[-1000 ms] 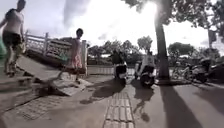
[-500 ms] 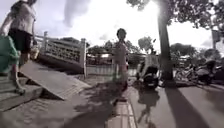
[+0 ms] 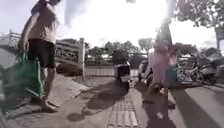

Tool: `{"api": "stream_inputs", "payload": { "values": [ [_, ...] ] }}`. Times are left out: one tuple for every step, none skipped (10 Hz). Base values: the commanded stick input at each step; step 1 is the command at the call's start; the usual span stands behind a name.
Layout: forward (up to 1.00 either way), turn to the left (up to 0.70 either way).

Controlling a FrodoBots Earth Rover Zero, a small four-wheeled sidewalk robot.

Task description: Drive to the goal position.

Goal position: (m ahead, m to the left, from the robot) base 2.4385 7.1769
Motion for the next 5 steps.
{"api": "stream_inputs", "payload": {
  "values": [
    [0.13, 0.00],
    [-0.30, 0.00],
    [-0.45, 0.00],
    [-0.45, 0.00],
    [-0.16, 0.00]
  ]
}}
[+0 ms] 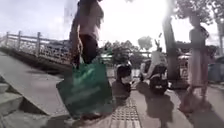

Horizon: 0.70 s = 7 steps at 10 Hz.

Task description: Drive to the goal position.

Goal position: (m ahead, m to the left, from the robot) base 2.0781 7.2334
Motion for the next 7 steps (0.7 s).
{"api": "stream_inputs", "payload": {
  "values": [
    [0.00, 0.00],
    [0.00, 0.00],
    [0.24, 0.00],
    [0.45, 0.00],
    [0.45, 0.00],
    [0.45, 0.00],
    [0.45, 0.00]
  ]
}}
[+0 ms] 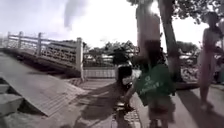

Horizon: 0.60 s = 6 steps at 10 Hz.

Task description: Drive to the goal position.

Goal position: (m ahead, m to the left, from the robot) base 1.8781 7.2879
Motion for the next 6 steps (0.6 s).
{"api": "stream_inputs", "payload": {
  "values": [
    [0.45, 0.00],
    [0.45, 0.00],
    [0.45, 0.00],
    [0.45, 0.00],
    [0.45, 0.00],
    [0.45, 0.03]
  ]
}}
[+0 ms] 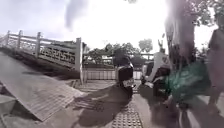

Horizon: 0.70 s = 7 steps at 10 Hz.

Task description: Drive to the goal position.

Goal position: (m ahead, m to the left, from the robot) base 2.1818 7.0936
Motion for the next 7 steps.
{"api": "stream_inputs", "payload": {
  "values": [
    [0.45, 0.07],
    [0.45, 0.17],
    [0.45, 0.27],
    [0.45, 0.27],
    [0.45, 0.27],
    [0.45, 0.27],
    [0.45, 0.27]
  ]
}}
